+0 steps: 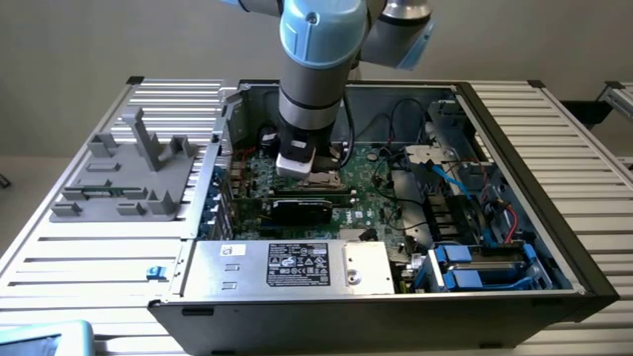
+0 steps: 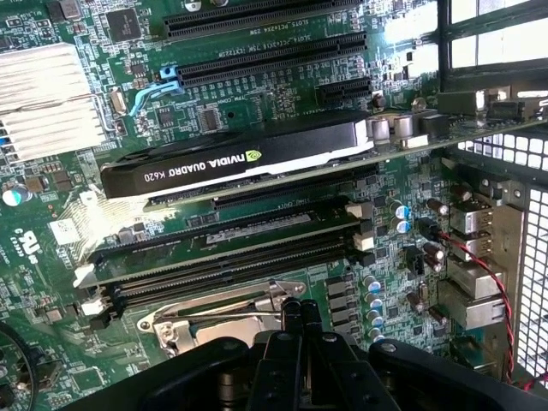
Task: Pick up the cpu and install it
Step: 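Install the second cpu locking lever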
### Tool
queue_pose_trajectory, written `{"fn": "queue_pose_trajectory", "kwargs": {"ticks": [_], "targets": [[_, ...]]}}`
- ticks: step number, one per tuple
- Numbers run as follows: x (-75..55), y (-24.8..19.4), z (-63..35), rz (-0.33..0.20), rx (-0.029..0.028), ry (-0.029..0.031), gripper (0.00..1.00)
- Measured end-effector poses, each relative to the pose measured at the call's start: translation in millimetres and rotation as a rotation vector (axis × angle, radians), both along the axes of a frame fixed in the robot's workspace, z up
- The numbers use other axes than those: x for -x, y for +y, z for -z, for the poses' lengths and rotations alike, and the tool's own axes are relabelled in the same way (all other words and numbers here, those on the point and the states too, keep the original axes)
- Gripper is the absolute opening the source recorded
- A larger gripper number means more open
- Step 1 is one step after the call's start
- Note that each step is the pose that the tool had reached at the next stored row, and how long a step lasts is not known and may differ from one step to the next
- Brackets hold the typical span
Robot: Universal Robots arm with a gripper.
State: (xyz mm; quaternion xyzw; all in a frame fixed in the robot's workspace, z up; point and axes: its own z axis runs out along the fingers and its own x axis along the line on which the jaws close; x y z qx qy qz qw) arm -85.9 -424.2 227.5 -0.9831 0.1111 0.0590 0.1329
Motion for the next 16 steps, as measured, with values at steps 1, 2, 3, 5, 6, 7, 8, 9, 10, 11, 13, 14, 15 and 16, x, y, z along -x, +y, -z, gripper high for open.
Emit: {"fn": "queue_pose_trajectory", "kwargs": {"ticks": [1, 2, 3, 5, 6, 7, 8, 9, 10, 11, 13, 14, 15, 16], "targets": [[0.3, 0.0, 1.3, 0.0, -0.0001, 0.0001, 0.12], [0.7, 0.0, 2.6, 0.0, -0.0002, 0.0003, 0.12], [1.0, 0.0, 3.9, 0.0, -0.0002, 0.0004, 0.12], [1.4, 0.0, 5.9, 0.0, -0.0003, 0.0012, 0.12], [1.6, -0.1, 6.8, 0.0, -0.0004, 0.0017, 0.12], [1.8, -0.1, 7.6, 0.0, -0.0006, 0.0021, 0.12], [2.0, -0.1, 8.5, 0.0, -0.0008, 0.0024, 0.12], [2.3, -0.1, 9.3, 0.0, -0.001, 0.0026, 0.12], [2.6, -0.2, 10.1, 0.0, -0.0011, 0.0027, 0.12], [3.0, -0.2, 11.1, 0.0, -0.0013, 0.0028, 0.12], [3.4, -0.3, 12.9, 0.0, -0.0016, 0.003, 0.12], [3.7, -0.3, 13.7, 0.0, -0.0017, 0.003, 0.12], [3.9, -0.3, 14.5, 0.0, -0.0018, 0.003, 0.12], [4.1, -0.3, 15.5, 0.0, -0.0021, 0.003, 0.12]]}}
